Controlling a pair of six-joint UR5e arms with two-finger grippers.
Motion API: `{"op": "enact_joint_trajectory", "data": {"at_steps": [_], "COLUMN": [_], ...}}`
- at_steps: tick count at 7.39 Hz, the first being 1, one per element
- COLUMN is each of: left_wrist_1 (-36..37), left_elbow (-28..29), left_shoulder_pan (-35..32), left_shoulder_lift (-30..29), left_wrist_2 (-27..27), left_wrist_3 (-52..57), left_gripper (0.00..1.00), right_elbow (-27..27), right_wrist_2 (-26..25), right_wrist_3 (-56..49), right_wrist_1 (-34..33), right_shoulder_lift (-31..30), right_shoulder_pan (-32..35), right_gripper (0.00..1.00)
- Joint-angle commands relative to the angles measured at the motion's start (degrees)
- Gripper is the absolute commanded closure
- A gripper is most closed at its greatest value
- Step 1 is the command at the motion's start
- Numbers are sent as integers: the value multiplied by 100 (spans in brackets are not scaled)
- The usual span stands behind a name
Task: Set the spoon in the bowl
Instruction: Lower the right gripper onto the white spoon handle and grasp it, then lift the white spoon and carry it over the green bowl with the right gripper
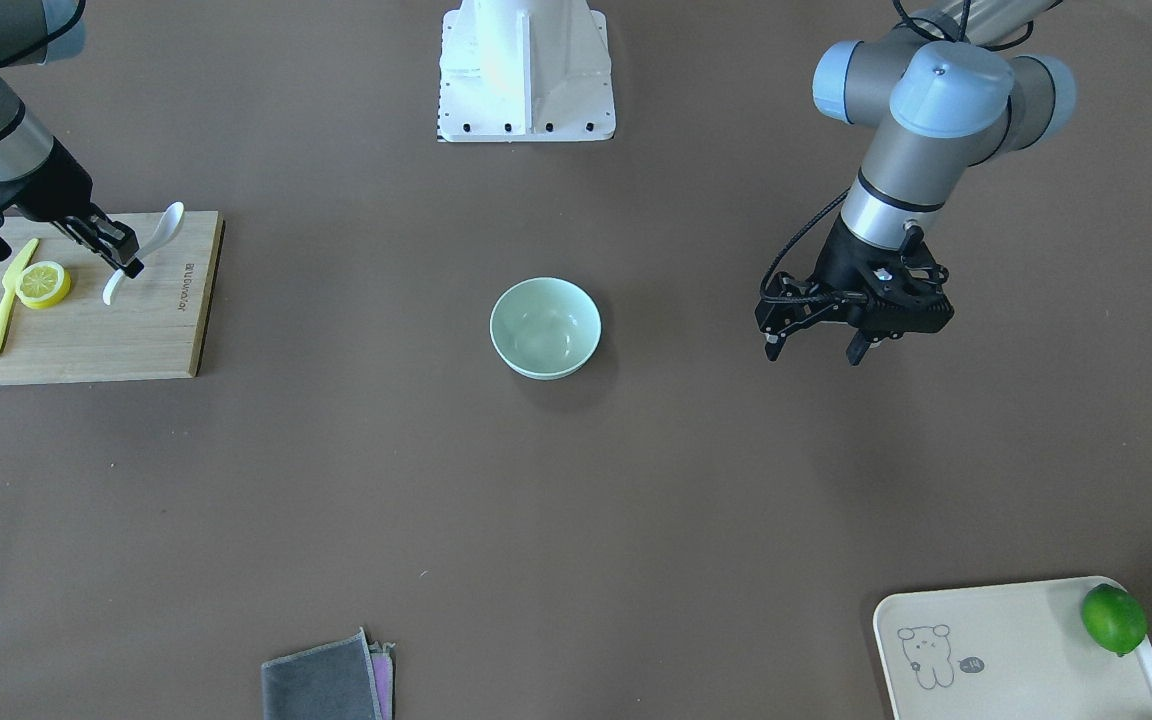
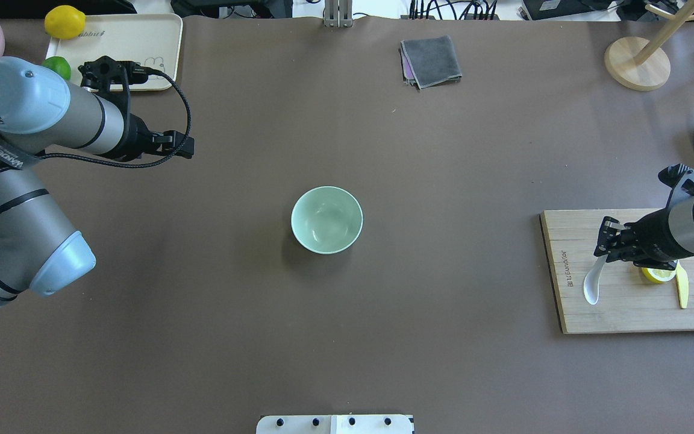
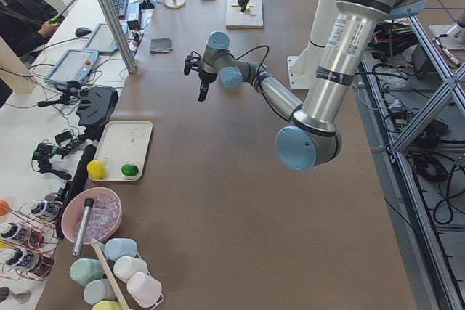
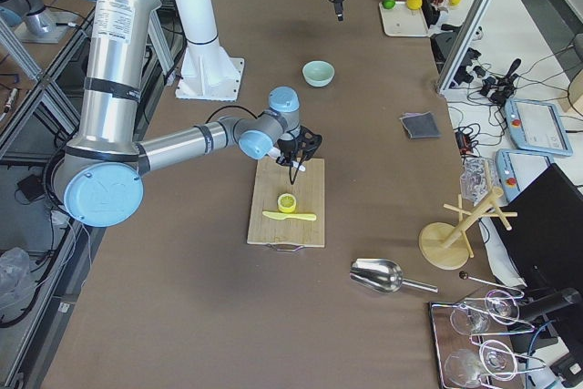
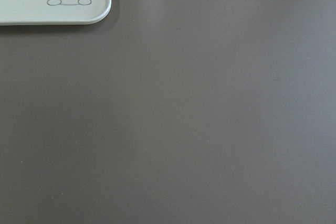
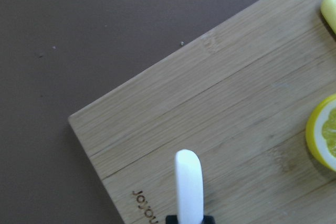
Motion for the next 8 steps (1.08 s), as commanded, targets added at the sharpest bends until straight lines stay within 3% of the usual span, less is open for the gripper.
{"op": "enact_joint_trajectory", "data": {"at_steps": [1,3,4,5,6,8], "left_wrist_1": [2,-6,11,-6,-15,-15], "left_elbow": [30,47,47,39,38,47], "left_shoulder_pan": [0,-61,-174,-402,-778,-1272], "left_shoulder_lift": [53,71,98,246,456,835], "left_wrist_2": [-44,-71,-71,-236,-638,-905], "left_wrist_3": [479,866,998,1174,1706,2561], "left_gripper": [2,2,2,2,2,2], "right_elbow": [413,370,265,21,-382,-868], "right_wrist_2": [-18,-394,-649,-791,-1193,-2011], "right_wrist_3": [0,0,0,9,9,9], "right_wrist_1": [-1346,-3262,-3636,-3639,-3639,-3587], "right_shoulder_lift": [1043,2669,3190,3621,4217,4827], "right_shoulder_pan": [159,81,-15,-112,-339,-893], "right_gripper": [100,100,100,100,100,100]}}
